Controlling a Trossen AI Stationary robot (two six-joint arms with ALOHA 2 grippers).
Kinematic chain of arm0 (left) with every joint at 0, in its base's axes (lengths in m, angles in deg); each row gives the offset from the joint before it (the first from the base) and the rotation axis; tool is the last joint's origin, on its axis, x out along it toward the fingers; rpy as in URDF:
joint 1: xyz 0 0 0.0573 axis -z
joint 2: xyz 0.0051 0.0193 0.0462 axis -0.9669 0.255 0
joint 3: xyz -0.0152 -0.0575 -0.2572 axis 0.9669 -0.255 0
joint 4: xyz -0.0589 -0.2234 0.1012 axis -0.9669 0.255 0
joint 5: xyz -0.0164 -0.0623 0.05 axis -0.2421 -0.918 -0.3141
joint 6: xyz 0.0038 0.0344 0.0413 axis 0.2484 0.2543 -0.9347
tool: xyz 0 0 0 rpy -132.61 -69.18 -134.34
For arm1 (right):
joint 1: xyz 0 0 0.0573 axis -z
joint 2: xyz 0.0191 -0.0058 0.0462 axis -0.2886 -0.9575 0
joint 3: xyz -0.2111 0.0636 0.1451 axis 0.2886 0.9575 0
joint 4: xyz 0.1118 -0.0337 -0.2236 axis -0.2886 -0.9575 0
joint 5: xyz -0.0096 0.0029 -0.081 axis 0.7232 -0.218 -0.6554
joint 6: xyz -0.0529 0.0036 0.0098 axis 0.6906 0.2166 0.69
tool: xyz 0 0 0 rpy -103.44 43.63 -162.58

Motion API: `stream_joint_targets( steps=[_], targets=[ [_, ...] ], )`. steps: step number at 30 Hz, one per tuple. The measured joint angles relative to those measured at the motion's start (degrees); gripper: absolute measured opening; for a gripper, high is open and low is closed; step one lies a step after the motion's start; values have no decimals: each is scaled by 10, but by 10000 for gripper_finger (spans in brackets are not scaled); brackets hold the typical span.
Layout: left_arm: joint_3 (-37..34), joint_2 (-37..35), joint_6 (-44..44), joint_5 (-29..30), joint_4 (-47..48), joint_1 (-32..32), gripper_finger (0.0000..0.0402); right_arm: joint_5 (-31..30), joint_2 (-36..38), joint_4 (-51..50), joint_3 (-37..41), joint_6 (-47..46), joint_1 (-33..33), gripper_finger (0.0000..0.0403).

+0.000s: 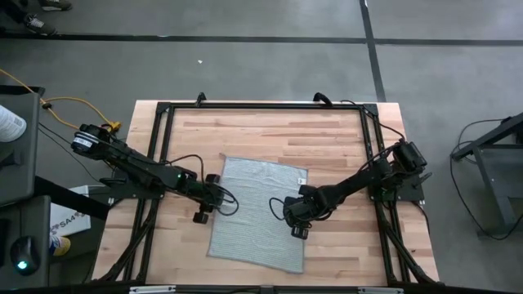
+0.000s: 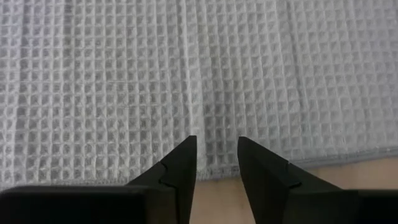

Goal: Fold microfiber towels
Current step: Fold the gray towel

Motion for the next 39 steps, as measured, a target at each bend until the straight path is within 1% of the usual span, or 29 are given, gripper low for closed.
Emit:
stream_joint_targets(
  steps=[17,25,29,33,39],
  targets=[
    [0,0,5,1,0,0,119,-1,0,-2,0,12,0,136],
    [0,0,5,2,17,0,119,-3,0,-14,0,13,0,136],
    [0,0,5,15,22,0,119,-4,0,-14,0,13,0,136],
    [0,1,2,15,22,0,119,-5,0,-14,0,13,0,136],
    [0,30,2,10,6,0,119,-12,0,-14,0,11,0,136]
  ],
)
